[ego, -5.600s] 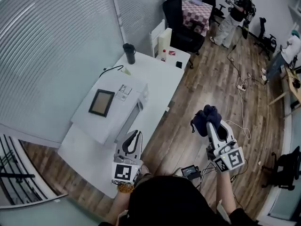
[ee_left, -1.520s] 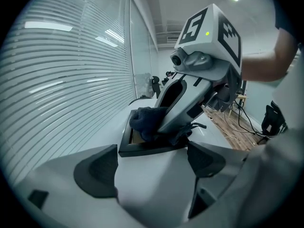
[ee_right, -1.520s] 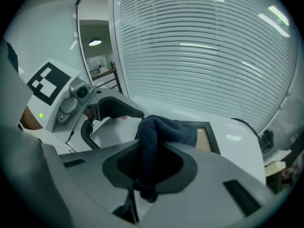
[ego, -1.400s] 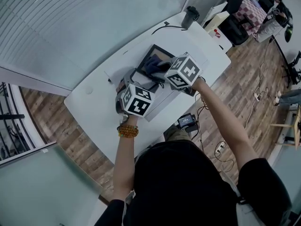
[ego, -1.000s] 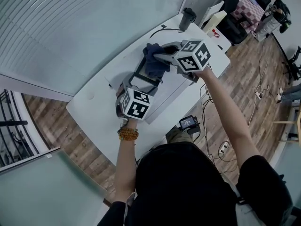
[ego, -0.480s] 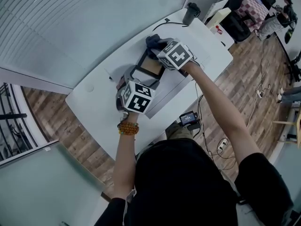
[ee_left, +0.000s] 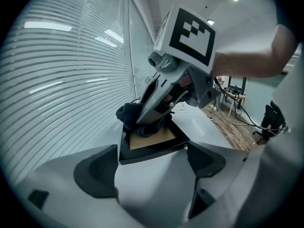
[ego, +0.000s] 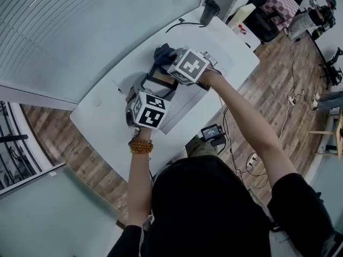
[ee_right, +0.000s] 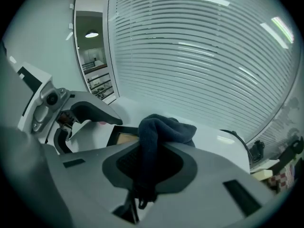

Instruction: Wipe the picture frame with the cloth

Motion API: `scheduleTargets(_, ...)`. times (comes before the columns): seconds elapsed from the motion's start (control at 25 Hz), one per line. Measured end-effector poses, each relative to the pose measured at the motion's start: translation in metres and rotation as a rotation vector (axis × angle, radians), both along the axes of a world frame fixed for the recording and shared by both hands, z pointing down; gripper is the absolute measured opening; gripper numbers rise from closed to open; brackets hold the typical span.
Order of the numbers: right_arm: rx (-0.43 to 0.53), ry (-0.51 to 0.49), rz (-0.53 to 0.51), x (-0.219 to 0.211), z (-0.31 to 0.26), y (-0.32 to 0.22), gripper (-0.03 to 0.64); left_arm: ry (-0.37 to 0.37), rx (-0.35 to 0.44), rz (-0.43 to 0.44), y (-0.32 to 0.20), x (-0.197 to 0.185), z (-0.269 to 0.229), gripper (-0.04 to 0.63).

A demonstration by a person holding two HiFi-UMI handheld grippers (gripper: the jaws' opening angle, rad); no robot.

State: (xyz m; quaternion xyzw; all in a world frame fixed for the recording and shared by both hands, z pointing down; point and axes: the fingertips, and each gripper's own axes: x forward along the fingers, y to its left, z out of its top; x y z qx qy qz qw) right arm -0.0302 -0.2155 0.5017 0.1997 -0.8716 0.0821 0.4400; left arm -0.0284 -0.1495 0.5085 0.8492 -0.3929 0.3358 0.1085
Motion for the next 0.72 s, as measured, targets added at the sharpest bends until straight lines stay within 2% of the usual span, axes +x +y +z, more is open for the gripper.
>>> scheduleTargets(0.32, -0.158, -0.062, -0.115, -0.016, -0.001, 0.045, 0.046, 0.001, 0.004, 0.001, 0.0, 0.0, 0.0, 0.446)
scheduleTargets(0.4, -0.229, -0.121, -0.178, -0.017, -0.011, 0.058, 0.046, 0.002, 0.007, 0.001, 0.002, 0.002, -0.002, 0.445)
scheduleTargets(0.52, -0.364, -0.27, -0.259, -0.021, -0.041, 0.07, 0.046, 0.005, 0.008, 0.002, 0.002, 0.002, -0.001, 0.445)
scheduleTargets(0.6, -0.355, -0.342, -0.249, -0.021, -0.064, 0.055, 0.046, 0.006, 0.007, 0.004, 0.0, 0.001, 0.0, 0.445)
scheduleTargets(0.72, -0.178, -0.33, -0.142, -0.016, -0.081, 0.003, 0.046, 0.005, 0.005, 0.001, -0.001, -0.002, 0.001, 0.445)
